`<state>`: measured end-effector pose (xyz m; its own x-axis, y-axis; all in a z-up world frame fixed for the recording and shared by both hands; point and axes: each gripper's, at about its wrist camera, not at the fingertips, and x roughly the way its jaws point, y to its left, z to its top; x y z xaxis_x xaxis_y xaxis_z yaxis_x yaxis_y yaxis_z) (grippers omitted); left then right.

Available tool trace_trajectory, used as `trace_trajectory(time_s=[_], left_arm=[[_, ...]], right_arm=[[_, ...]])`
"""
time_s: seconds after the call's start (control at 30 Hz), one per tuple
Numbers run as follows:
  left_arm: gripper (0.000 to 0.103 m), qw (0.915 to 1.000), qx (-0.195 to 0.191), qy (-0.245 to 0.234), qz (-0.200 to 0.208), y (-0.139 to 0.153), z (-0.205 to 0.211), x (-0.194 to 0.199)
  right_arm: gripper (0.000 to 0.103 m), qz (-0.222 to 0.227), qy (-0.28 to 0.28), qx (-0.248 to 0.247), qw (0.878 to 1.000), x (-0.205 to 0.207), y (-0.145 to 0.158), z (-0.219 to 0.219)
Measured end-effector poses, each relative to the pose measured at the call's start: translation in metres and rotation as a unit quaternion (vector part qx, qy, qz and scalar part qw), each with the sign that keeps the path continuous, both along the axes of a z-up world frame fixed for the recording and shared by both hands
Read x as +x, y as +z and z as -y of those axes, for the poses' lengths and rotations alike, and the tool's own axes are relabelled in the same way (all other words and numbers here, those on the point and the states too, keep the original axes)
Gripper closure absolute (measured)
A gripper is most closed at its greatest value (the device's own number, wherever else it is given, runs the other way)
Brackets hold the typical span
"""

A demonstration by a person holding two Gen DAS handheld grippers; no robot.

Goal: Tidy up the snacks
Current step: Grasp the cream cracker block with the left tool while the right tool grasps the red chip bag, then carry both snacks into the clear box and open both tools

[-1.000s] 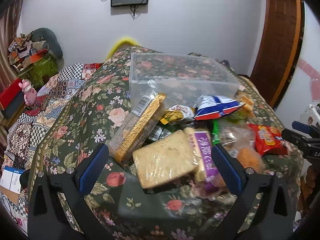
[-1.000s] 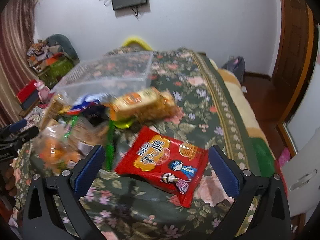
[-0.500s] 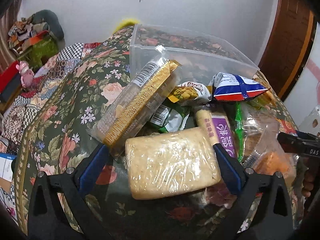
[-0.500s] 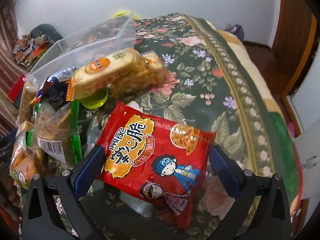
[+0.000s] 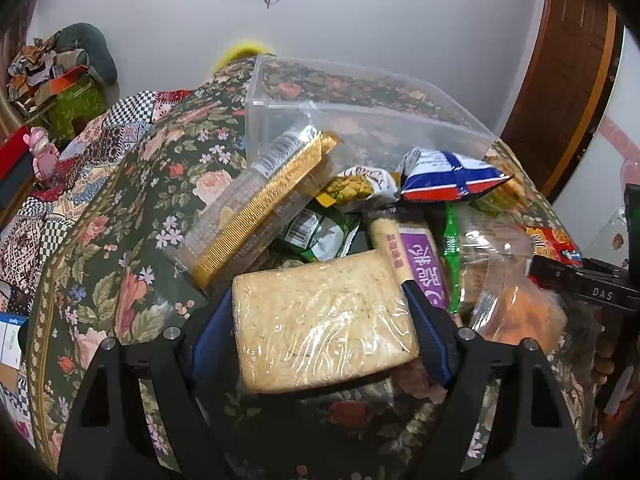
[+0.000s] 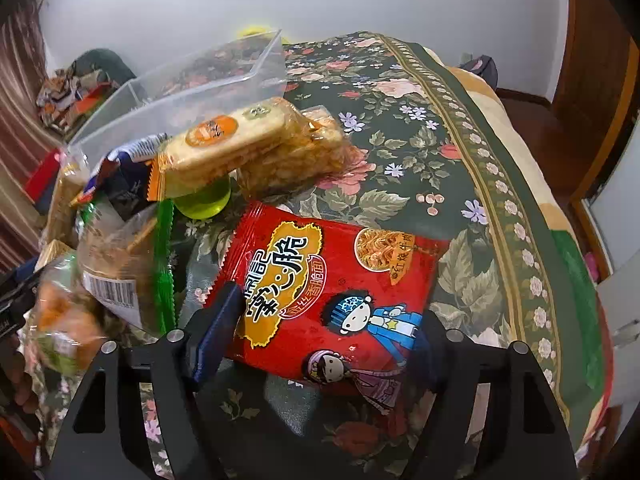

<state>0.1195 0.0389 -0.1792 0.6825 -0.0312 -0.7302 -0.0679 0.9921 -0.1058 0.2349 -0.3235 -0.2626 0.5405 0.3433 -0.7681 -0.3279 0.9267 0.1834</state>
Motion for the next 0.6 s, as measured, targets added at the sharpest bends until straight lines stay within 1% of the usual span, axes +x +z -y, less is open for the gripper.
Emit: trace_trajectory(time_s=[0.1,0.13,0.17,0.27,0.33,0.43,0.57,0.6], left_arm=[[0.022,0.9999,0.007,0.000,0.015,0.011,0.001,-0.005],[0.022,0.9997,0.008,-0.001,0.021,0.016,0.002,-0.007],[0.022,0.9997,0.008,0.000,0.024,0.018,0.001,-0.008],[0.022,0.9993,0.004,0.002,0.036,0.031,0.000,-0.010],[0.022,0.9989,0.003,0.004,0.046,0.039,-0.001,-0.011],[0.022,0.9983,0.007,0.005,0.058,0.048,0.000,-0.012],[0.022,0.9975,0.013,0.002,0.070,0.059,0.001,-0.012],[0.022,0.9972,0.016,0.002,0.073,0.062,0.001,-0.012]], right_arm=[[0.041,0.000,-0.002,0.009,1.000,0.000,0.003,0.003],[0.046,0.002,-0.003,0.011,1.000,0.001,0.005,0.003],[0.060,0.008,-0.004,0.015,1.000,-0.001,0.009,0.005],[0.073,0.009,-0.001,0.038,0.999,0.003,0.019,0.009],[0.075,0.012,0.002,0.043,0.999,0.004,0.023,0.010],[0.076,0.021,0.005,0.035,0.999,0.002,0.026,0.005],[0.081,0.039,0.011,0.041,0.998,-0.001,0.038,0.003],[0.083,0.044,0.012,0.042,0.998,-0.001,0.041,0.003]])
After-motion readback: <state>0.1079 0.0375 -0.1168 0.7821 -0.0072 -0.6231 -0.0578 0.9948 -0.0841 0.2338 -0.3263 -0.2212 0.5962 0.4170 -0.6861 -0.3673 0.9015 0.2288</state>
